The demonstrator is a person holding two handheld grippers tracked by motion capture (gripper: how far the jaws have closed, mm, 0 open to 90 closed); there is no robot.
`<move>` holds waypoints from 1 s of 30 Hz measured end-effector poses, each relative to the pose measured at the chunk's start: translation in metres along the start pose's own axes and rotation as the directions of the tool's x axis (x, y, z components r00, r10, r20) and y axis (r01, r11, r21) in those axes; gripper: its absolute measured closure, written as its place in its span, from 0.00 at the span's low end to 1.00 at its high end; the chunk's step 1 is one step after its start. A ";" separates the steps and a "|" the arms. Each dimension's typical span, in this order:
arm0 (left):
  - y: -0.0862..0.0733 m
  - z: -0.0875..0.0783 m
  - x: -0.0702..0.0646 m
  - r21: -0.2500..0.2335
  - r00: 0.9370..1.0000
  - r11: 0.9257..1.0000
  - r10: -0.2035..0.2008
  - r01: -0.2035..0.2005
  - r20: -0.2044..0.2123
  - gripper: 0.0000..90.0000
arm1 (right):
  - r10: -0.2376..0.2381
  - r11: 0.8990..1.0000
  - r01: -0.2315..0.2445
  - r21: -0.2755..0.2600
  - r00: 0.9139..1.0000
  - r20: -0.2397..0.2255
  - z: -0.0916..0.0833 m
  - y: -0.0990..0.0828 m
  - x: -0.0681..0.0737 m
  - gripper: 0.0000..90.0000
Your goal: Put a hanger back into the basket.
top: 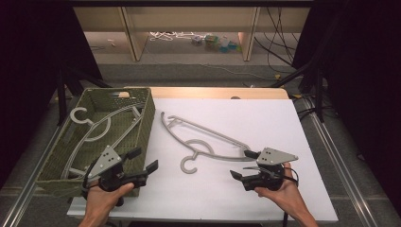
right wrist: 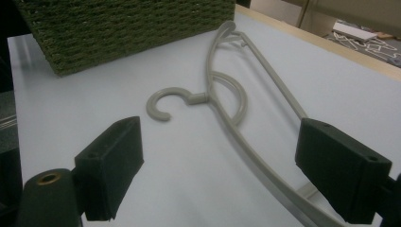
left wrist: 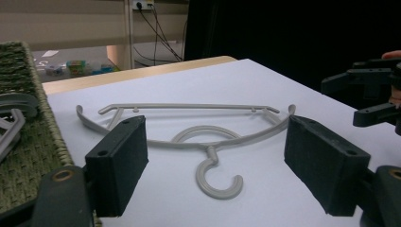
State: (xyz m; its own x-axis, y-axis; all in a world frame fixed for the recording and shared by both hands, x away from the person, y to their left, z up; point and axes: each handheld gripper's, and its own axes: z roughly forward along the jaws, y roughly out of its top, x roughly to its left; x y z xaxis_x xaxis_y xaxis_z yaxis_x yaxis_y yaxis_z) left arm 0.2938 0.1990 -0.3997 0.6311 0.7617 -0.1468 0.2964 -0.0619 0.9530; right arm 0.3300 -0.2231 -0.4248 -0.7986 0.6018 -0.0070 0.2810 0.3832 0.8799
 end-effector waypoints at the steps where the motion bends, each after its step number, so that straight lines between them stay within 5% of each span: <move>1: -0.001 0.001 -0.001 -0.003 1.000 1.000 0.002 -0.002 0.008 0.24 | 0.000 1.000 0.000 0.000 1.000 0.000 0.000 0.000 0.000 0.19; 8: -0.011 0.000 -0.003 -0.048 1.000 0.999 -0.004 0.005 0.015 0.21 | -0.004 1.000 0.004 0.000 1.000 -0.008 0.002 0.000 0.001 0.18; 18: -0.017 0.003 -0.008 -0.044 1.000 0.999 0.016 -0.015 0.018 0.17 | -0.045 0.999 0.045 0.014 0.999 -0.002 0.011 0.003 0.000 0.18; 26: -0.020 0.005 -0.012 -0.059 0.997 0.998 0.036 -0.032 0.073 0.18 | -0.059 0.992 0.059 0.113 0.998 -0.002 0.034 0.012 -0.008 0.19; 30: -0.021 0.005 -0.010 -0.045 0.998 0.999 0.029 -0.027 0.055 0.18 | -0.065 0.983 0.064 0.172 0.998 -0.003 0.054 0.014 -0.016 0.20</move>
State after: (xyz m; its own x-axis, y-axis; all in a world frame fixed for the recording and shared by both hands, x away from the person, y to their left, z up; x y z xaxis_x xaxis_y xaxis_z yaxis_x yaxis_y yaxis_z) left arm 0.2851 0.1899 -0.4196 0.6782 0.7227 -0.1335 0.2468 -0.0529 0.9676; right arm 0.3755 -0.1897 -0.4383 -0.8166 0.5738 -0.0625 0.3163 0.5355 0.7831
